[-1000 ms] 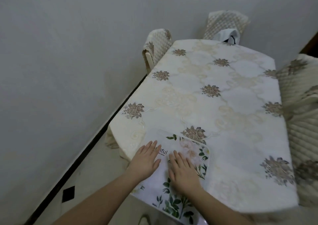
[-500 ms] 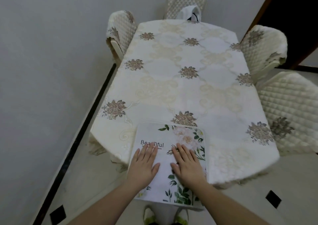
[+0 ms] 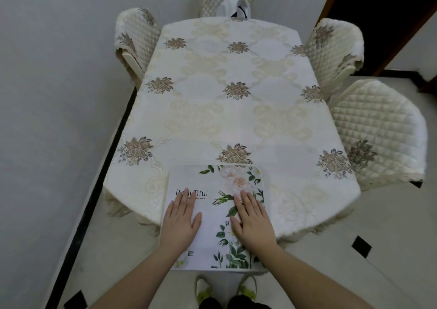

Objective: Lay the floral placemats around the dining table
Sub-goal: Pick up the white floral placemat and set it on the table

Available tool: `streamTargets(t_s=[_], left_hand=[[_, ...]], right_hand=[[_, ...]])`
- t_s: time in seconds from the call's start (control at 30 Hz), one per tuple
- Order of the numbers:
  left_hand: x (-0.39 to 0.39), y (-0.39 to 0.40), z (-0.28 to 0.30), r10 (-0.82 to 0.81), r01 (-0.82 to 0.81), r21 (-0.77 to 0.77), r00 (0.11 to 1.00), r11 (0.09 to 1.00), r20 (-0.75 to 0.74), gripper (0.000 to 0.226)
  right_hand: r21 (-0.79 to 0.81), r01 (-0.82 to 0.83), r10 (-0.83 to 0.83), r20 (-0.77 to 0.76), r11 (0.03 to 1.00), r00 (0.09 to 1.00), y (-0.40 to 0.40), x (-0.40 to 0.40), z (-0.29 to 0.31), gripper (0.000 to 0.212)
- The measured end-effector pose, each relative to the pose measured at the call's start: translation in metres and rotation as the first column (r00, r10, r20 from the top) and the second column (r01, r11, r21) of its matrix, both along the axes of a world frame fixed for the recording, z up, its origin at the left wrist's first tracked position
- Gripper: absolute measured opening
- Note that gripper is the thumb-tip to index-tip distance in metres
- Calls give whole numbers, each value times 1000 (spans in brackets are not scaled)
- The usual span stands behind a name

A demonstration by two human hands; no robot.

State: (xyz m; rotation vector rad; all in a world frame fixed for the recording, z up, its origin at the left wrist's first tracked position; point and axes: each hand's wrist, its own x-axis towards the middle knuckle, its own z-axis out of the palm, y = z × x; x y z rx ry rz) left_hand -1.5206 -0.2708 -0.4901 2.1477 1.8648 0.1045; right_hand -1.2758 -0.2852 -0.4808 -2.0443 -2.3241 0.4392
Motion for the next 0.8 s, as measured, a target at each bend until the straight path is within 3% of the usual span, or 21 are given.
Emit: streamTargets(t_s=[0.23,0.37,0.53,0.6,0.73,0.8], left_hand=[[0,-13,2,262,-261,-23,962,965,73,72],[-2,-19,7,303,-301,-38,948,953,99,77],[-2,-21,16,323,-323,-25,938,946,124,83],[-2,-20,17,328,-330,-10,932,944,153,77],[1,-22,22,357,-383,32,885,923,298,45],[2,-23,29,366,-406,26,846,913,388,35]], right_hand=[[-31,207,-208,-40,978,977,-11,8,7,68],[-129,306,-313,-35,943,949,-12,14,14,77],[-144,303,-301,33,942,953,-10,7,23,87],[-128,318,-318,25,939,948,-9,3,22,99],[-131,320,-317,45,938,947,-8,-3,30,70],[-170,314,-311,41,934,949,-7,-3,33,66]])
